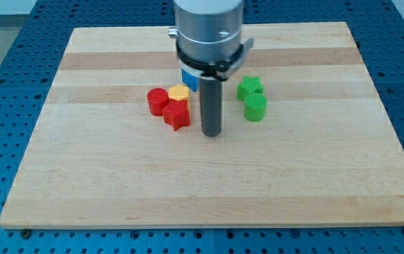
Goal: Move the green blocks right to the yellow hexagon
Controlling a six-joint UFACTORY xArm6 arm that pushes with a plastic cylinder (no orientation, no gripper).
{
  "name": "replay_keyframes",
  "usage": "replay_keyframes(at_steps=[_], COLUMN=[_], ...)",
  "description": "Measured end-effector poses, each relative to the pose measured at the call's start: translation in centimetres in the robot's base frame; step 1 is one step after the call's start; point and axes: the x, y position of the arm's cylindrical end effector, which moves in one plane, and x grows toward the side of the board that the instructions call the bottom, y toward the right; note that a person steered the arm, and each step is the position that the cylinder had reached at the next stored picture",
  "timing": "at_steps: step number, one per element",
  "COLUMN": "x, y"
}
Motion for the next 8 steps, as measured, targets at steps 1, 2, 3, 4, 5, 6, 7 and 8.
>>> replay_keyframes(at_steps=[1,2,3,4,5,6,7,8], x=[0.1,-1.1,-2.5,-2.8,-3.4,-4.0,-3.9,-4.0], y=[3.5,5.9,6.2,6.2,6.2,6.2,5.6,3.3])
